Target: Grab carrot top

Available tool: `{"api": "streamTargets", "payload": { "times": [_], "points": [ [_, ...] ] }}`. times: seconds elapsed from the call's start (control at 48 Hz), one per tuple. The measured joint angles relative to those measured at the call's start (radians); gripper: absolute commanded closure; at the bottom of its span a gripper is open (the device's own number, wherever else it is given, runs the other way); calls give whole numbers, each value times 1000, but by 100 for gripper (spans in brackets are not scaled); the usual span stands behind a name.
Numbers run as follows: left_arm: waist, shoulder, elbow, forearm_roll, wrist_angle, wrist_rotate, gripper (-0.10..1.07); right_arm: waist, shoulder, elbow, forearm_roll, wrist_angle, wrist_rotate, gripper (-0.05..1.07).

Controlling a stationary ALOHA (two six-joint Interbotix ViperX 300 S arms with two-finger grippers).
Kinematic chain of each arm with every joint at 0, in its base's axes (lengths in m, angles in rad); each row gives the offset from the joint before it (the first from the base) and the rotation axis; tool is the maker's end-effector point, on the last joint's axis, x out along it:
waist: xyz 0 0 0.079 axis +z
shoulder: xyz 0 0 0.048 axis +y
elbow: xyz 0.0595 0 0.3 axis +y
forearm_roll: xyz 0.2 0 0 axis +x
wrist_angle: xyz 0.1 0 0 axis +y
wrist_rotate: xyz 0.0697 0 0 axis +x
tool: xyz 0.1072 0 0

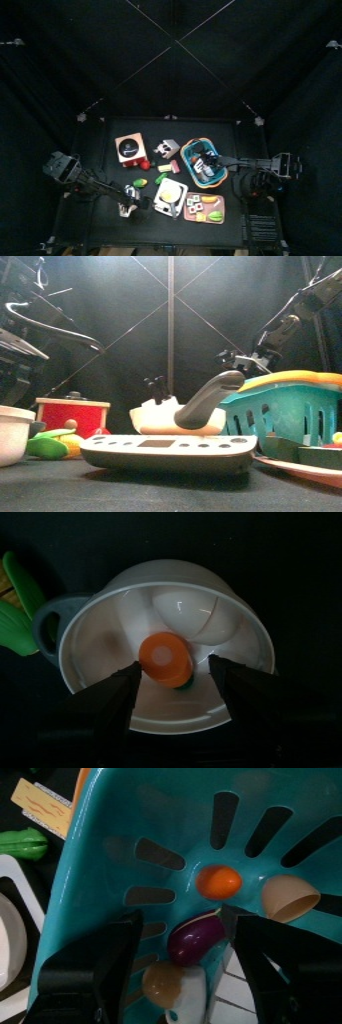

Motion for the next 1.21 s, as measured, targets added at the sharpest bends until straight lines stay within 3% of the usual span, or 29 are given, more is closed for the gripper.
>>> {"api": "streamTargets", "payload": {
  "times": [0.375,0.729,1.062,1.208],
  "points": [
    [2,0,25,21,-21,-12,6,2,17,2,0,-6,0,8],
    [6,0,58,29,-112,-14,6,2,20,2,0,-6,-2,8],
    [11,0,66,31,-137,-9,23,2,20,2,0,-6,-2,8],
    [11,0,66,31,-138,-9,25,2,20,2,0,-6,-2,8]
  ]
}}
